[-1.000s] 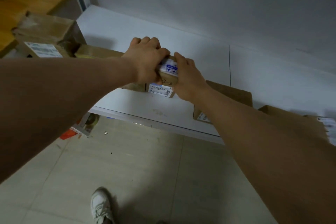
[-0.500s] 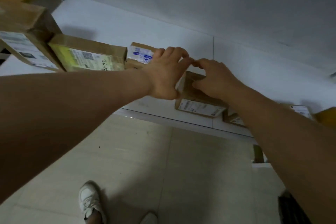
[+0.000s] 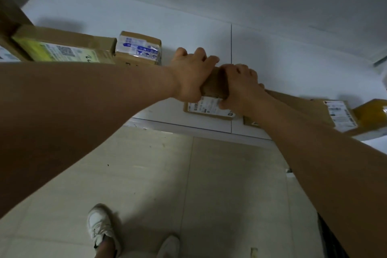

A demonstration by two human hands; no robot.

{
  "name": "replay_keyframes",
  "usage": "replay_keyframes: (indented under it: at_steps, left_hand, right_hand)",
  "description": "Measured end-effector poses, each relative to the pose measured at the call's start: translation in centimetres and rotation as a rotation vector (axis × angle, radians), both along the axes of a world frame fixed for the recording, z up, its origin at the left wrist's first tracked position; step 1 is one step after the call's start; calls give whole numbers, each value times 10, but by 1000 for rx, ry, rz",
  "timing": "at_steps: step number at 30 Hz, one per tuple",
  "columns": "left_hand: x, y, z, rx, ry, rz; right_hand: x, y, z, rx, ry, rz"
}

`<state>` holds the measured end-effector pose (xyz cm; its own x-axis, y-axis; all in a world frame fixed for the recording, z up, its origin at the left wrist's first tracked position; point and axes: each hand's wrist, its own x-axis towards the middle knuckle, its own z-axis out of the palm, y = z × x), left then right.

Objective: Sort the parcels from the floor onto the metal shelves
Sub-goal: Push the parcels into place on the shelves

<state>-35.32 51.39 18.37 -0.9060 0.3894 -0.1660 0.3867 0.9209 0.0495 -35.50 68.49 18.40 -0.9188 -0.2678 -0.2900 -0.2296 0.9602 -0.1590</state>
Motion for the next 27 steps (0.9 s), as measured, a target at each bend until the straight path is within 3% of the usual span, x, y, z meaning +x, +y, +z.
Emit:
replay_keyframes:
  at_steps: [10,21,24,27]
  left_hand:
    - [-39,-51,18,-149,54,-33]
    - [-29,-67,10,-147,-12,16]
    - [-19,-57,13,-188,18,20]
    - [-5,-34,14,-85,88,-34]
  right_hand:
    - [-28,-43,-1,-112,129,67]
    - [-24,-58,-7,-129,71,131]
    - [-16,-48,2,-153,34,123]
    - [-3,-22,14,-225,88,84]
